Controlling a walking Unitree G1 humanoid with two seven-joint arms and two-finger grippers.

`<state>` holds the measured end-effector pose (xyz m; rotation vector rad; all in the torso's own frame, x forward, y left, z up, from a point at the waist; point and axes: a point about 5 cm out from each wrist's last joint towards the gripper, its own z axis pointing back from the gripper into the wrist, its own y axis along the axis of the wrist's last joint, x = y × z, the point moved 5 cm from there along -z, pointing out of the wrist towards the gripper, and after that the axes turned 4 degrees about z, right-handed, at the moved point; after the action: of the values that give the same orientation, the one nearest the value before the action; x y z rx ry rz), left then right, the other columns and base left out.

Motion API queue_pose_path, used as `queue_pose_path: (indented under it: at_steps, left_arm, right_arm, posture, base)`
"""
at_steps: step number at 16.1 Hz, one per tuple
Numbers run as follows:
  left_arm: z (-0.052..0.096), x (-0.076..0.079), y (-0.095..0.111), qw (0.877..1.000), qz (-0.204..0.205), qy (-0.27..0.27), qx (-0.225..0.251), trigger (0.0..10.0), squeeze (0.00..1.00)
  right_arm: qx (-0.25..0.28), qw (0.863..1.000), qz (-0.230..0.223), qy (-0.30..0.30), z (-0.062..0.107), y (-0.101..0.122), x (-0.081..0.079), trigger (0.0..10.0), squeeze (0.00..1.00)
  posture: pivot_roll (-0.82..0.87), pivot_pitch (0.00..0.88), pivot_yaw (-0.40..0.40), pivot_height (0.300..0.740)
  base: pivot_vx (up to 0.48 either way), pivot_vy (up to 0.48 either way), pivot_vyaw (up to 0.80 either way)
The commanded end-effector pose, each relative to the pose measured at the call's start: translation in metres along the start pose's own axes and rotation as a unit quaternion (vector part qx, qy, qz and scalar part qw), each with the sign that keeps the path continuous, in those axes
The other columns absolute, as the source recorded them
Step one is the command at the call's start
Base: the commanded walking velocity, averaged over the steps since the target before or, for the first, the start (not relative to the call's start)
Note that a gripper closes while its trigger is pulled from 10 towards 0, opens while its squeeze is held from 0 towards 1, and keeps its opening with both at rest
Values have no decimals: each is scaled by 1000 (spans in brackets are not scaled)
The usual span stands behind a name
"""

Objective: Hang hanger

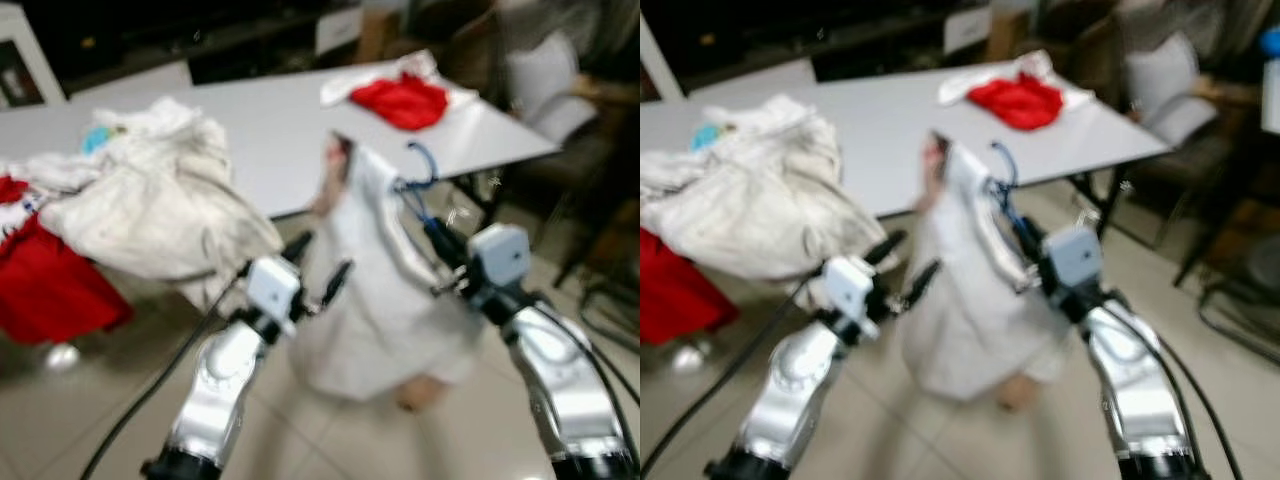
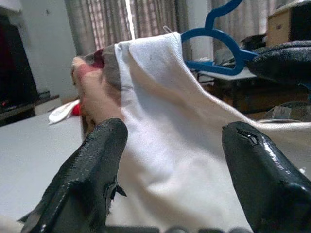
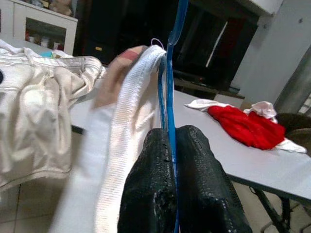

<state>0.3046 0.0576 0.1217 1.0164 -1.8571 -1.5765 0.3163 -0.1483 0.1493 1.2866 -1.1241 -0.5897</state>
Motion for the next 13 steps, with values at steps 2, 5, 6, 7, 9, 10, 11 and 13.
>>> queue_pose_path:
  at_steps: [2,5,6,7,9,10,11,13]
  left_arm:
    - [4,-13,1,1000,-14,11,-6,10000,0]
    - [4,-13,1,1000,-14,12,-6,10000,0]
    - [4,-13,1,1000,-15,12,-6,10000,0]
    - [4,-14,1,1000,-15,12,-6,10000,0]
    - [3,-14,1,1000,-15,12,-6,10000,0]
    - [3,-14,1,1000,-15,12,-6,10000,0]
    - [3,-14,1,1000,-15,12,-6,10000,0]
    - [3,-13,1,1000,-15,12,-6,10000,0]
  right_arm:
    - [21,1000,-6,5,-6,10,-5,10000,0]
    - [22,1000,-6,5,-7,9,-5,10000,0]
    - [24,1000,-2,6,-7,11,-5,10000,0]
    - [26,1000,1,7,-8,11,-5,10000,0]
    - [31,999,8,6,-9,14,-5,10000,0]
    - [33,999,2,-1,-9,15,-3,10000,0]
    - [35,999,-1,-5,-9,15,0,10000,0]
    - [45,999,-11,-18,-9,21,6,10000,0]
  posture:
    - [-60,0,9,740]
    - [-60,0,9,740]
    - [-60,0,10,740]
    - [-60,0,10,740]
    - [-60,0,9,740]
    - [-60,0,9,740]
    - [-60,0,9,740]
    - [-61,0,9,740]
  base:
    - [480,0,0]
    - [480,0,0]
    - [480,0,0]
    - [480,0,0]
    - [480,0,800]
    - [480,0,800]
    - [480,0,431]
    - [480,0,0]
